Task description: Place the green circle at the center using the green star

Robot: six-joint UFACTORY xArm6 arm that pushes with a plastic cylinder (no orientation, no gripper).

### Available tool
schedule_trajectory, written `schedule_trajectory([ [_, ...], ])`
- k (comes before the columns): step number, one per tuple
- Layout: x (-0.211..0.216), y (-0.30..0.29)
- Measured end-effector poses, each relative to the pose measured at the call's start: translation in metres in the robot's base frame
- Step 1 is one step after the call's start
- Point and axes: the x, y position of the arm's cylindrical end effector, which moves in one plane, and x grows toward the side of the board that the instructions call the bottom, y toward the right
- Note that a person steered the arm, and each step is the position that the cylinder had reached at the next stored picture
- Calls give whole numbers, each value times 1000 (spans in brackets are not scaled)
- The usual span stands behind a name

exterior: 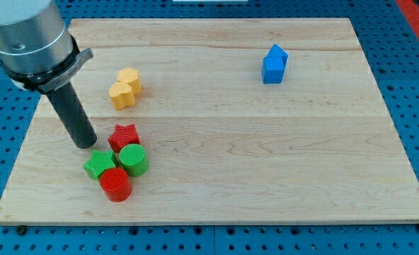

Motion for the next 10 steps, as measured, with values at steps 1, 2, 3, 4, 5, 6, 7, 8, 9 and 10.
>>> schedule_trajectory([
  [1,0,-41],
  [2,0,-83],
  [3,32,-81],
  [4,56,-61],
  [5,56,-19],
  [6,56,6],
  [7,56,30],
  [8,53,44],
  [9,50,61],
  [10,41,80],
])
